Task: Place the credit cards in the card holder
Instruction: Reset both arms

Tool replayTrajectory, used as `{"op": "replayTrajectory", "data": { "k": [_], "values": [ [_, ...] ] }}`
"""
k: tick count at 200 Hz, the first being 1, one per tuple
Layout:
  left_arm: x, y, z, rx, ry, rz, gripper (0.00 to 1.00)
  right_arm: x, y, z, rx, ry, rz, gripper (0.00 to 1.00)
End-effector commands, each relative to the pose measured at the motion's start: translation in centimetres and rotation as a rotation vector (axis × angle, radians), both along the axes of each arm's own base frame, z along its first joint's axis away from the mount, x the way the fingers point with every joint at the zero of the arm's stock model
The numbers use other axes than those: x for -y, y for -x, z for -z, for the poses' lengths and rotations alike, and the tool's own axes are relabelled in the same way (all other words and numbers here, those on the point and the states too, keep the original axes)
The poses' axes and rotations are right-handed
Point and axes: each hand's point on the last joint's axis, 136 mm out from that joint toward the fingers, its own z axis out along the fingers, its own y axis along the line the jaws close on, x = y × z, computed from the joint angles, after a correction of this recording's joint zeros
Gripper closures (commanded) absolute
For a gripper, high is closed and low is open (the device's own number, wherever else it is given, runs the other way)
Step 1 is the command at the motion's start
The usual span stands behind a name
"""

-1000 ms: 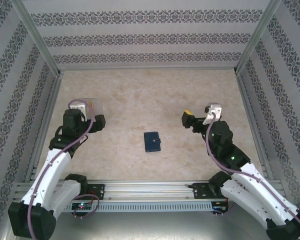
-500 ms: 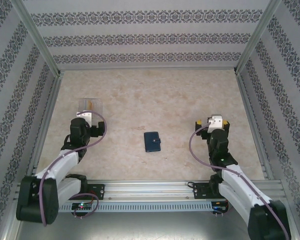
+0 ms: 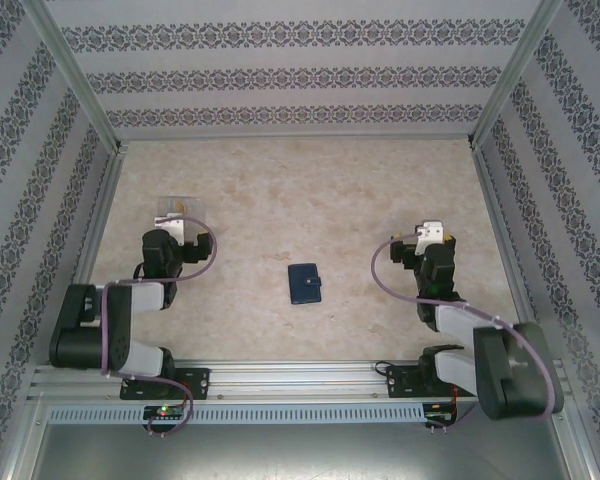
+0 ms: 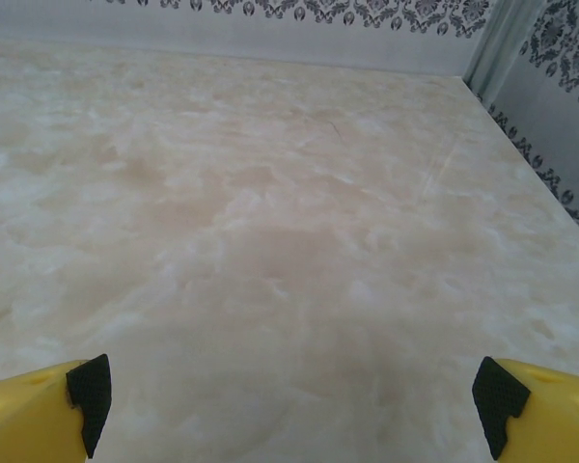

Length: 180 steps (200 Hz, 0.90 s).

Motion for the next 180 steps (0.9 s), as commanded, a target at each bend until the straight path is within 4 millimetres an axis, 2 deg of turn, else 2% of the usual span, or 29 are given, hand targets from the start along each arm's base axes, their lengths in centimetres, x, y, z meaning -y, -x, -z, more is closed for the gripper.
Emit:
{"op": "replayTrajectory", "data": {
  "k": [1, 14, 25, 40, 48, 180],
  "values": [
    [-0.5, -1.6, -1.3, 0.109, 0.023, -0.002, 0.01, -0.5, -2.8, -2.3, 0.121, -0.078, -0.028, 0.02],
    [-0.4, -1.7, -1.1, 0.087, 0.02, 0.006, 0.01, -0.1, -3.6, -0.4, 0.101, -0.088, -0.009, 0.02],
    [0.1, -1.8, -1.0, 0.07, 0.02, 0.039, 0.01, 0.0, -4.6, -0.6, 0.134, -0.096, -0.002, 0.02],
    [0.4, -2.2, -0.8, 0.053, 0.004, 0.05, 0.0, 0.5, -4.4, 0.6, 0.016, -0.095, 0.028, 0.02],
    [0.3, -2.2, -0.7, 0.047, -0.001, 0.041, 0.0, 0.6, -5.5, -0.4, 0.048, -0.098, 0.032, 0.02],
    [0.5, -2.3, -0.7, 0.042, -0.024, 0.029, 0.01, -0.2, -5.6, -0.3, 0.036, -0.068, 0.001, 0.02]
  ]
}}
